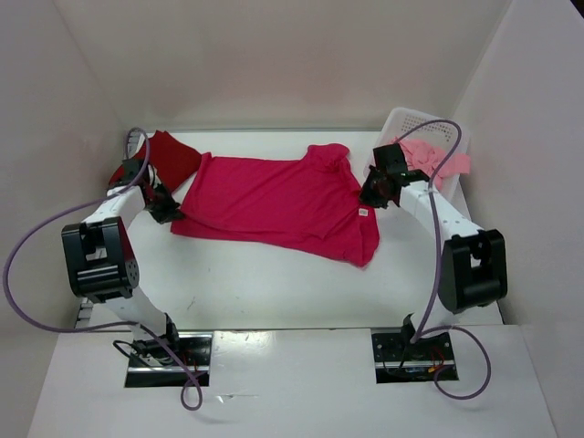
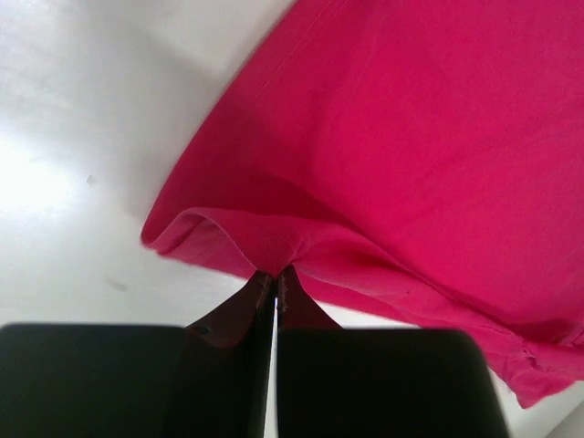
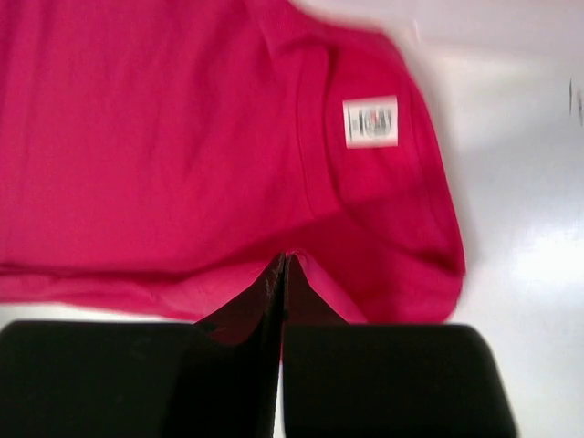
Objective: Fold and stack the t-shirts
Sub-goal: Fold the flattened tshirt in 1/3 of the way
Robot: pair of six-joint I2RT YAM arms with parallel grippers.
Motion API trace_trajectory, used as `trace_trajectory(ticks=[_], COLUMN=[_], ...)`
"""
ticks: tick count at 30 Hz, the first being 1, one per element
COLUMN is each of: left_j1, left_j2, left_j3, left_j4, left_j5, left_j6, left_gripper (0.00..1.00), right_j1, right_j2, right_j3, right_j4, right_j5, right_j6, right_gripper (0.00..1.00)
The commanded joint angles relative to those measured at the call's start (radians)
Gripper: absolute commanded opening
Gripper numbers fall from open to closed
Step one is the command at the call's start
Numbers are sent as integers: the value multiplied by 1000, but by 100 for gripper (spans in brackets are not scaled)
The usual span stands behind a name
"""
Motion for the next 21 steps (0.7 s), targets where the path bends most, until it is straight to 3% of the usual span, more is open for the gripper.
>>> trace_trajectory(ticks=[1,6,12,16,17,19,21], left_j1=[-27,-60,-60,-60,-60,-60,-60], left_j2=[59,131,231,202,182,111,18], left_j3=[75,181,202,167,153,117,80], left_j4=[47,47,56,70,70,70,70], left_j5=[-19,-28,-61,-86,-86,-106,-129], left_j6=[-17,-26,-26,-26,-26,-26,-17], left_gripper=[2,4,10,47,62,75,86], right_j1=[-27,-47,-56,-56,-56,-56,-56], right_j2=[63,142,212,225,225,225,234], right_j3=[94,161,193,193,193,206,232], right_j4=[91,100,132,158,172,172,172], right_j5=[74,97,127,109,109,89,79], right_j6=[-48,-79,-88,-98,-98,-98,-98], right_gripper=[0,0,0,0,3,16,20])
